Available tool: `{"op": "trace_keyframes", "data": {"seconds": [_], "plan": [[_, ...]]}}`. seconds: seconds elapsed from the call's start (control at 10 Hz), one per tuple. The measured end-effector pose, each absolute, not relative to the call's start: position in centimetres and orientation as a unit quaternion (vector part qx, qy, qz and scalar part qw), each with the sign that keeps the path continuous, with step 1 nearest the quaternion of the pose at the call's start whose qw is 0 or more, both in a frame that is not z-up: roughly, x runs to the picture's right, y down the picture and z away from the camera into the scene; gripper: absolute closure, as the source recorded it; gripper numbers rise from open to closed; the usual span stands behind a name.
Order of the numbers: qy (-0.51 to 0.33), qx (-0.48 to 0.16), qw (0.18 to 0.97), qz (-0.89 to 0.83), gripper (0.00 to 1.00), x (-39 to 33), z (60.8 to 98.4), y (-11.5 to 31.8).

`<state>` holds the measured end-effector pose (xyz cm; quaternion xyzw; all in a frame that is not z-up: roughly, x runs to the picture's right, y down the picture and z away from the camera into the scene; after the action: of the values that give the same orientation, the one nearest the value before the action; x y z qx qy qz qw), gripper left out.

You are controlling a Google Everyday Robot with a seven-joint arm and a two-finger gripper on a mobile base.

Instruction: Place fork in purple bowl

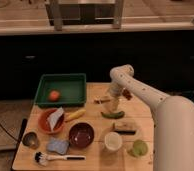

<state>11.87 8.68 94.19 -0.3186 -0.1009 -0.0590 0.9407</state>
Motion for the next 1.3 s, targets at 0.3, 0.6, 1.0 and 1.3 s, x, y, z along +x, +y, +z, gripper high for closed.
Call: {"op": "trace_keyframes", "data": {"seconds": [0.3, 0.6, 1.0, 1.3], "plan": [[-0.106, -0.332, 0.935, -0.071, 0.52, 11.2, 94.8, 9.9], [-0.109, -0.338, 0.932, -0.074, 0.8, 10.8, 94.9, 10.5], [-0.11, -0.341, 0.93, -0.076, 1.0, 10.7, 94.6, 10.6], [-0.115, -0.346, 0.928, -0.075, 1.0, 10.5, 94.7, 11.1]]}}
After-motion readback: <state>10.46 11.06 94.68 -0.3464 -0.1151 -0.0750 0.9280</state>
